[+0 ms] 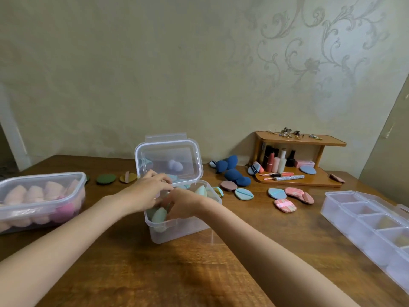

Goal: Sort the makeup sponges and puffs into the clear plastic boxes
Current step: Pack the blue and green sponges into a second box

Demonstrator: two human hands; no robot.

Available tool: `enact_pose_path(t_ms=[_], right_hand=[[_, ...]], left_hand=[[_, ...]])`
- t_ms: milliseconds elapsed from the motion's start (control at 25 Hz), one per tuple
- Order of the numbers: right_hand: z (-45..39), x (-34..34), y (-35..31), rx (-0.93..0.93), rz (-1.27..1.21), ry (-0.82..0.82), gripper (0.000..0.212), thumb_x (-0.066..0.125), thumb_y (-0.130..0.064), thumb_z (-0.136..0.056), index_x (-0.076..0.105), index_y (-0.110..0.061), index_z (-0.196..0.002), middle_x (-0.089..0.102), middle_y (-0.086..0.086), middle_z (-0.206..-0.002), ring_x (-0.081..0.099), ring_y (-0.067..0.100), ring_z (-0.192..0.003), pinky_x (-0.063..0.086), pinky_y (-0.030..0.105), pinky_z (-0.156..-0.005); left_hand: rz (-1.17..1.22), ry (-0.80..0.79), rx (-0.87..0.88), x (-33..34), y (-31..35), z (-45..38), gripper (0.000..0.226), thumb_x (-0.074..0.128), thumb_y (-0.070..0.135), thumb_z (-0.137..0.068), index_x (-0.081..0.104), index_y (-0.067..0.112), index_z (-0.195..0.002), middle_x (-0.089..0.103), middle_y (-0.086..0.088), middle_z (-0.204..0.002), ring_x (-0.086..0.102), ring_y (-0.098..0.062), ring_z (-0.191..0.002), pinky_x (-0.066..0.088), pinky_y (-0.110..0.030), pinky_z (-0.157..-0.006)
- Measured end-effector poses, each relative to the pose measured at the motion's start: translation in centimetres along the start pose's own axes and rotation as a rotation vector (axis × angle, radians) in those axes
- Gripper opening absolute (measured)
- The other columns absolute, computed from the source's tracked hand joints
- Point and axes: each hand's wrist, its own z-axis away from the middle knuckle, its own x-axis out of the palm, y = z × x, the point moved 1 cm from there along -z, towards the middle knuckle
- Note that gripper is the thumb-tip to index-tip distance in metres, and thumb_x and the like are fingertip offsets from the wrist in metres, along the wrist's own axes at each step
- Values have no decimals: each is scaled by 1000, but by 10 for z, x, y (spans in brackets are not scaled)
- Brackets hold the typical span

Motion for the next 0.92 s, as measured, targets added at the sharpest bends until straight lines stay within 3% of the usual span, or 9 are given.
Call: enact_pose_path(t_ms=[40, 120, 240, 320, 480, 680, 760, 840, 920], right_hand=[[-4, 3, -1, 25, -57, 58, 32, 60, -8, -87, 58, 0, -117, 61, 15, -114, 54, 22, -97, 43, 25, -81], [-14, 7, -1, 76, -120, 138, 29, 65, -13, -83, 61, -2, -110, 64, 13, -111, 55, 20, -92, 44, 29, -79], [-27, 12, -2, 113, -36, 145, 21, 65, -26, -84, 65, -6, -91, 63, 6, -89, 52, 16, -78, 40, 27, -70], [-32, 12, -3, 84, 8, 119, 25, 63, -29, -86, 57, -9, -71, 53, 0, -68, 45, 12, -62, 35, 21, -59], [-27, -7, 0, 58, -86, -13, 27, 62, -23, -86, 67, 0, -99, 55, 2, -77, 46, 9, -66, 34, 17, -61], [-24, -35, 23, 84, -277, -5, 21, 60, -18, -87, 69, -2, -97, 66, -2, -83, 59, 8, -80, 51, 29, -86], [-22, -43, 30, 27, -368, -34, 19, 55, -14, -91, 68, -2, -97, 68, -2, -84, 63, 8, -80, 52, 28, -88], [-22, -55, 39, 0, -618, 98, 16, 50, -9, -93, 66, -3, -93, 68, 5, -86, 64, 15, -79, 54, 27, -80], [-30, -69, 61, 115, -723, 432, 16, 50, -6, -92, 65, 1, -95, 67, 13, -86, 60, 21, -77, 51, 27, -70]], left_hand=[[22, 13, -30, -2, -5, 2, 43, 52, 6, -91, 52, 26, -129, 39, 7, -139, 29, -16, -128, 26, -32, -108], [155, -58, -60, -9, -18, 4, 41, 55, 17, -90, 50, 31, -128, 43, 3, -134, 36, -16, -124, 32, -31, -105], [329, -258, -70, -20, -27, 12, 44, 61, 30, -84, 45, 37, -124, 40, 3, -135, 38, -13, -127, 34, -26, -104], [201, -293, -67, -20, -26, 11, 51, 62, 26, -84, 43, 30, -131, 32, 2, -140, 32, -16, -131, 31, -29, -109], [41, -311, -79, -20, -23, 5, 59, 64, 26, -84, 40, 24, -137, 26, 0, -144, 28, -19, -132, 33, -30, -108], [-102, -394, -99, -24, -28, -7, 74, 69, 38, -79, 31, 22, -141, 24, -1, -144, 29, -21, -129, 37, -36, -106], [-172, -410, -100, -23, -26, -13, 76, 71, 39, -78, 31, 22, -140, 27, -2, -140, 30, -23, -126, 39, -37, -104], [-184, -402, -74, -22, -23, -19, 72, 72, 36, -76, 34, 24, -136, 30, -4, -134, 33, -23, -123, 42, -37, -100], [-102, -384, -50, -21, -24, -23, 61, 74, 31, -76, 42, 30, -127, 33, -1, -131, 35, -20, -119, 42, -36, -99]])
